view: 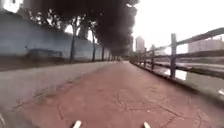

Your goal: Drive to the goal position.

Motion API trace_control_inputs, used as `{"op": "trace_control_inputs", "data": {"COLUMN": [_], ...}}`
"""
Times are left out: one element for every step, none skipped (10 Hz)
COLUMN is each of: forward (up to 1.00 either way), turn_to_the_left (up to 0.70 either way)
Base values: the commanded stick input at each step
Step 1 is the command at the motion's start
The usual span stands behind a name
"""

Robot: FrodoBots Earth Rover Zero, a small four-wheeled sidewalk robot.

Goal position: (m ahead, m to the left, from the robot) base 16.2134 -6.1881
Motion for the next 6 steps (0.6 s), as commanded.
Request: {"op": "trace_control_inputs", "data": {"forward": [0.7, 0.7, 0.7, 0.7, 0.7, 0.7], "turn_to_the_left": [0.0, 0.0, 0.0, 0.0, 0.0, 0.0]}}
